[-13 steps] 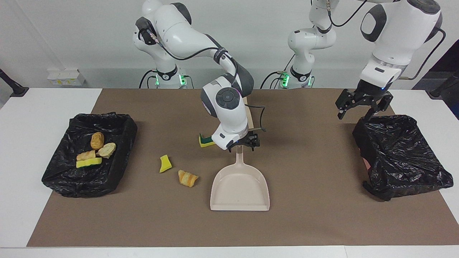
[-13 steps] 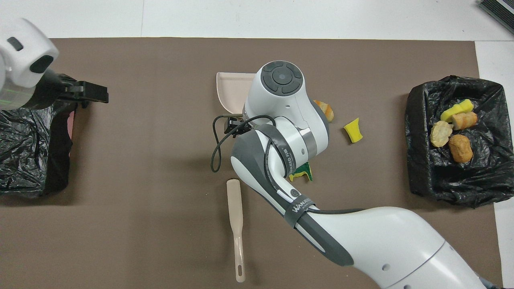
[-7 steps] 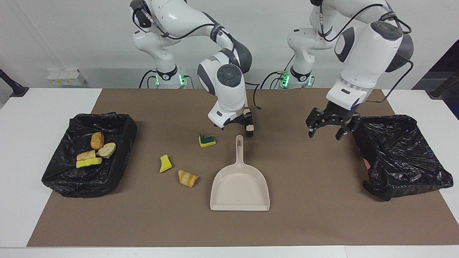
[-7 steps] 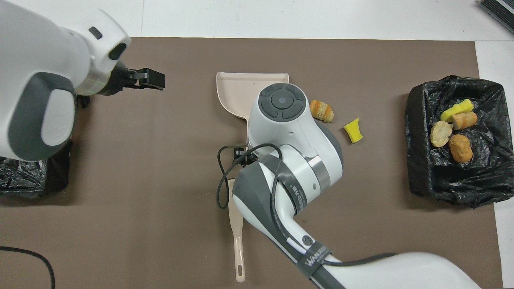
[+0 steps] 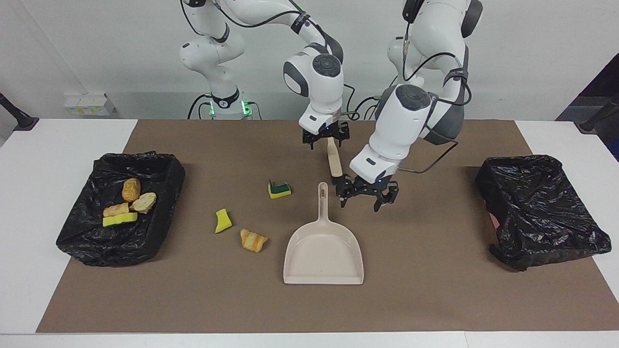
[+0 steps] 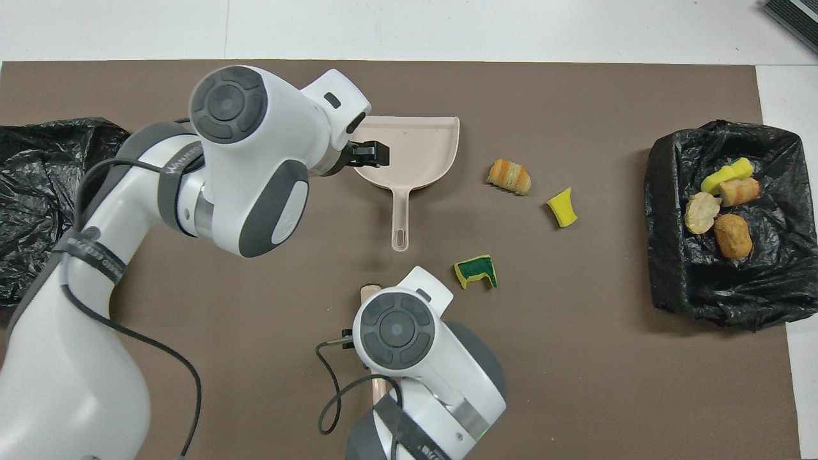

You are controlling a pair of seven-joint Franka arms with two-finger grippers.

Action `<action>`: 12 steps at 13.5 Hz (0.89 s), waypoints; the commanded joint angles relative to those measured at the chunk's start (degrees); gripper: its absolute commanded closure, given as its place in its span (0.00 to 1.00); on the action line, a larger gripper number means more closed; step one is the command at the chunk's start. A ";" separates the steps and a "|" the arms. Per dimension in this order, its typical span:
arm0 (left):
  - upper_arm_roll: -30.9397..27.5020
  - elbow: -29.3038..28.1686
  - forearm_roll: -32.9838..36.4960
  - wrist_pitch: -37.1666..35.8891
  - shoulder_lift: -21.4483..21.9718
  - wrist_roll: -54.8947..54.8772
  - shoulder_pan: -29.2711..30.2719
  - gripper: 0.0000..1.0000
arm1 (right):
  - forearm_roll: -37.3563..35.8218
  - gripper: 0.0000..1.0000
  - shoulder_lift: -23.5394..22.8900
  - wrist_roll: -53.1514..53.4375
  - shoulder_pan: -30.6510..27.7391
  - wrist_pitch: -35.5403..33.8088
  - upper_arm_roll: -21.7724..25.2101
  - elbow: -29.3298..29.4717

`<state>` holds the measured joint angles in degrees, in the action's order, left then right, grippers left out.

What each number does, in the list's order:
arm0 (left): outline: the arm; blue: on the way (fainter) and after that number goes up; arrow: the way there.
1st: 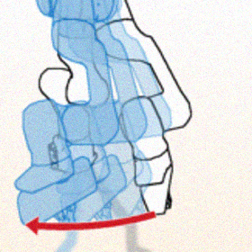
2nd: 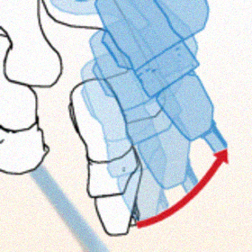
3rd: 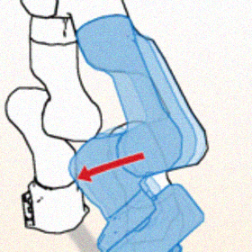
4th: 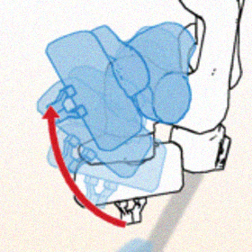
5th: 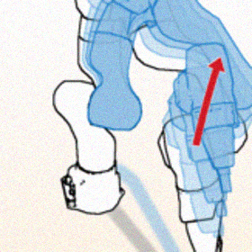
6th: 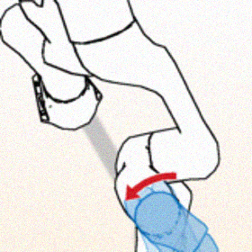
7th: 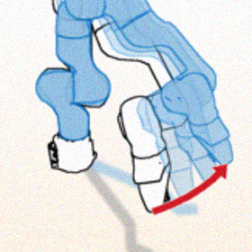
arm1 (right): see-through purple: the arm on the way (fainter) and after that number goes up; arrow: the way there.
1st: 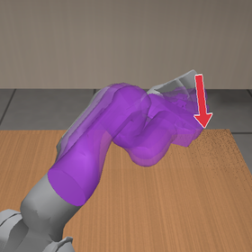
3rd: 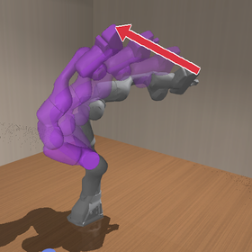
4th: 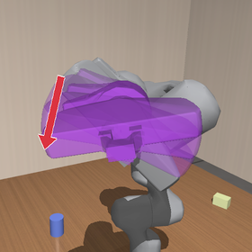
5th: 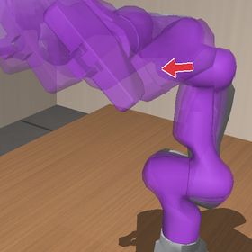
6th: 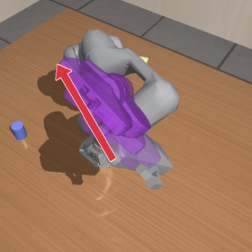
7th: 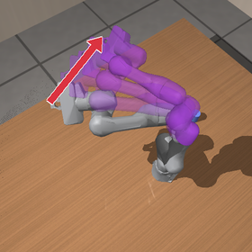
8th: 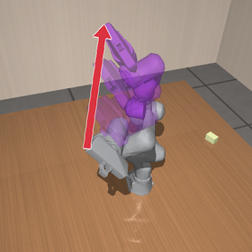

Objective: Sweep and dump trash in bin

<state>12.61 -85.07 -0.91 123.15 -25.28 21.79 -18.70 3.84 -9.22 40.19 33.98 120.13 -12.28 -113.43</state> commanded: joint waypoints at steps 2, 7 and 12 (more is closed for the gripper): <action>-0.74 -1.84 2.66 2.36 -2.40 0.80 -4.14 0.00 | 1.16 0.03 1.92 3.57 3.98 4.57 0.15 -7.23; -1.01 -5.46 4.33 3.58 -3.64 1.32 -7.83 0.00 | 1.17 0.39 2.01 5.07 7.16 6.08 0.15 -10.85; -1.01 -6.95 4.95 2.44 -3.11 3.08 -8.36 0.26 | 1.96 0.87 0.96 5.16 7.07 5.90 0.15 -9.18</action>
<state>12.41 -89.47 2.76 125.49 -29.99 22.81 -26.09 4.31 -8.90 44.45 41.20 125.02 -12.14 -122.28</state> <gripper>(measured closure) 0.110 0.744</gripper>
